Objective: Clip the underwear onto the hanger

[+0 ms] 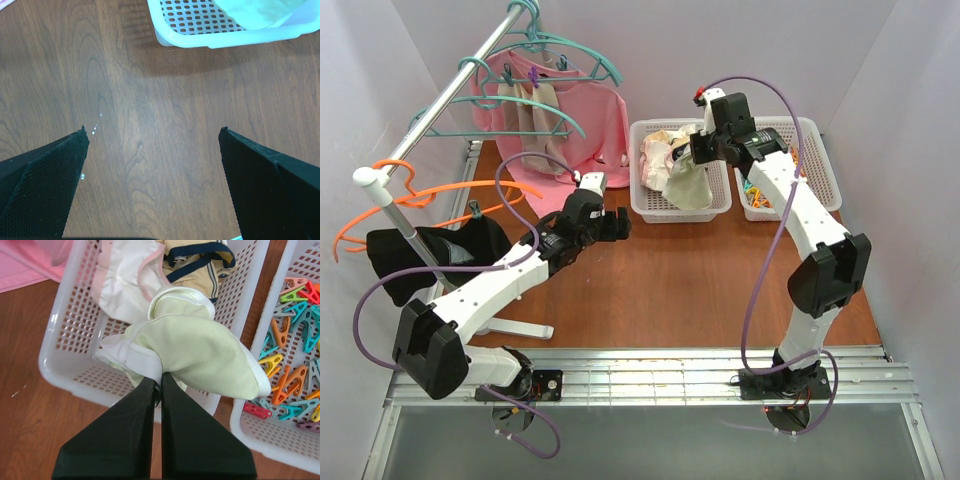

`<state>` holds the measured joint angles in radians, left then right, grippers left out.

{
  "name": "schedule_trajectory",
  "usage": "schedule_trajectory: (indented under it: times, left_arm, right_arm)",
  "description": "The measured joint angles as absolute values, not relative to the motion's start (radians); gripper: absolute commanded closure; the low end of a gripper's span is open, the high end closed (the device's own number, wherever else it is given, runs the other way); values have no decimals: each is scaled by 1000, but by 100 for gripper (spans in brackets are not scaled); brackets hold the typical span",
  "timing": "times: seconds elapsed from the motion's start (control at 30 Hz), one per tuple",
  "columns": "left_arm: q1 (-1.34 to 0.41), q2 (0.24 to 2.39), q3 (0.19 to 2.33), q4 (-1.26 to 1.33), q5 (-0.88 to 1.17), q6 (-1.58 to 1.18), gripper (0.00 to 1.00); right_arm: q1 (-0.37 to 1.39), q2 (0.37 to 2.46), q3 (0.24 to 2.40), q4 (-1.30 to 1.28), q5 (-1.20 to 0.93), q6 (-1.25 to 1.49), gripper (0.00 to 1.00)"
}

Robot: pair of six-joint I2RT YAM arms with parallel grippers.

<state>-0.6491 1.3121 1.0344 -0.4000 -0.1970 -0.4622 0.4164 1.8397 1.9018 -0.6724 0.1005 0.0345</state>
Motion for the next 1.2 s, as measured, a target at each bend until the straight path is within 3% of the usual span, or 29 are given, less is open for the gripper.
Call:
schedule_trajectory:
  times: [0.27, 0.47, 0.6, 0.67, 0.73, 0.97, 1.2]
  left_arm:
    - [-648, 1273, 1023, -398, -204, -443, 5]
    - [-638, 1218, 1021, -440, -249, -446, 5]
    - [-635, 1163, 993, -439, -247, -458, 6]
    - [-635, 1140, 961, -439, -239, -470, 7]
    - [-636, 1124, 915, -433, -222, -475, 10]
    - [-728, 1150, 809, -425, -171, -461, 13]
    - [-837, 1159, 724, -409, -147, -473, 19]
  right_arm:
    - [558, 1605, 1856, -773, 97, 85, 99]
    - [722, 1353, 1673, -796, 63, 201, 99]
    - [770, 1187, 1360, -784, 42, 277, 39]
    - [776, 1111, 1156, -778, 46, 307, 32]
    - [778, 1060, 1003, -809, 56, 338, 17]
    - [778, 962, 892, -860, 103, 413, 16]
    - [778, 1064, 846, -728, 100, 444, 19]
